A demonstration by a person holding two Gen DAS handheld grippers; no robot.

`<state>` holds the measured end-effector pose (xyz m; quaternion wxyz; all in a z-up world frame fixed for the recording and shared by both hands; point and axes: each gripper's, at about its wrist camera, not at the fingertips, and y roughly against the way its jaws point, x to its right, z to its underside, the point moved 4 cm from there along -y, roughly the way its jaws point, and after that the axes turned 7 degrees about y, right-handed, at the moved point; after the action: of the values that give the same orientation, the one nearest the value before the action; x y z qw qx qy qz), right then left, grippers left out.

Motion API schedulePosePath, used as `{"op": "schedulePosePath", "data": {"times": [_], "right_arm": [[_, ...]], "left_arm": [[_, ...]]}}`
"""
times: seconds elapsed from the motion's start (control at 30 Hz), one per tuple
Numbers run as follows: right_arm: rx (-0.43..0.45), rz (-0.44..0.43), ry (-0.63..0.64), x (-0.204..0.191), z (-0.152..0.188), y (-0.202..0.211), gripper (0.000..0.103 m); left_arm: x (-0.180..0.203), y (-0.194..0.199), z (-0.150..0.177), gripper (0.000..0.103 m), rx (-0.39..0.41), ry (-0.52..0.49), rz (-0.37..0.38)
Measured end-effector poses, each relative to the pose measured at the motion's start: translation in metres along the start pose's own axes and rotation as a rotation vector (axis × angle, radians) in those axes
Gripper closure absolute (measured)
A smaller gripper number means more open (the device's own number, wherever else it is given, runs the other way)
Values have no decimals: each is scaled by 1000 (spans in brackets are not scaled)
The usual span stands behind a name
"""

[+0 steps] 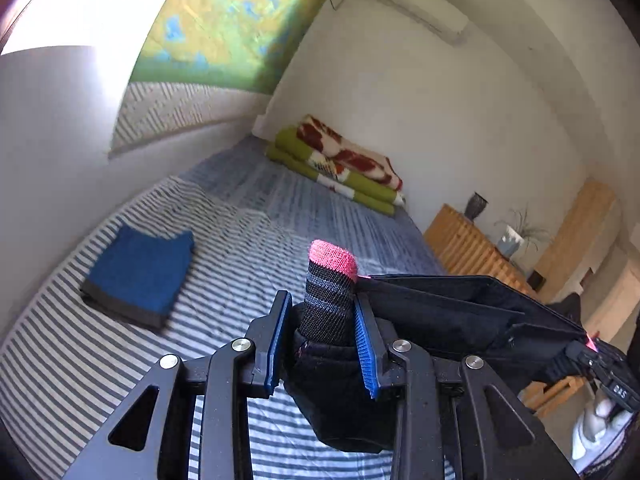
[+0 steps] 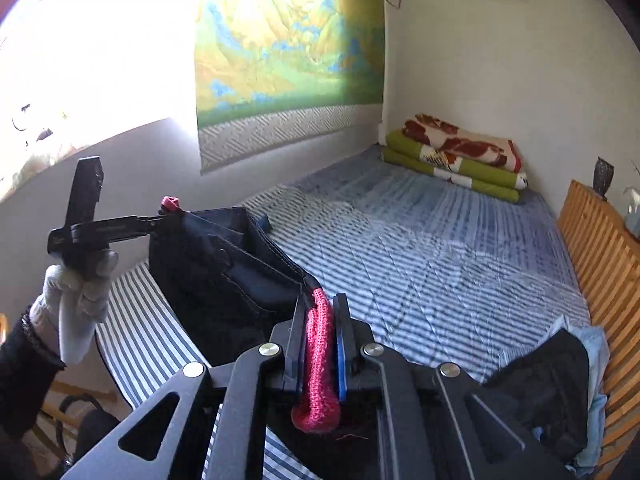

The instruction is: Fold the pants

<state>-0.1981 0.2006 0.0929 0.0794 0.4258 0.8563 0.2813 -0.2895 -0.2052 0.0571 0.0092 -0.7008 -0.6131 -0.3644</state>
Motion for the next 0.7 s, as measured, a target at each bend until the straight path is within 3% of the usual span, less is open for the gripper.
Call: {"op": "schedulePosePath", "data": {"times": [0.2,0.33,0.4,0.53,0.63,0.7], "right_arm": [[102,-141,132,-121,-104,-3,93],[214,-267,203,-204,-152,13,95],[274,-319,211,-230,-167,31,95],[346,-335,179,-231,-176,59,95],[351,-322,60,-185,-161,64,95],[329,-288,-34,-140,-135,58,95]], "left_arm": [[-64,127,-115,70,259,92,-153],[-60,211,-170,70,419,40,-232],[-43,235,-191,70,454,4,-233],[17,224,-208,70,444,-132,-236],[72,167,-192,70,362,-227,-221],[108,104,-171,70,281,-266,-173]]}}
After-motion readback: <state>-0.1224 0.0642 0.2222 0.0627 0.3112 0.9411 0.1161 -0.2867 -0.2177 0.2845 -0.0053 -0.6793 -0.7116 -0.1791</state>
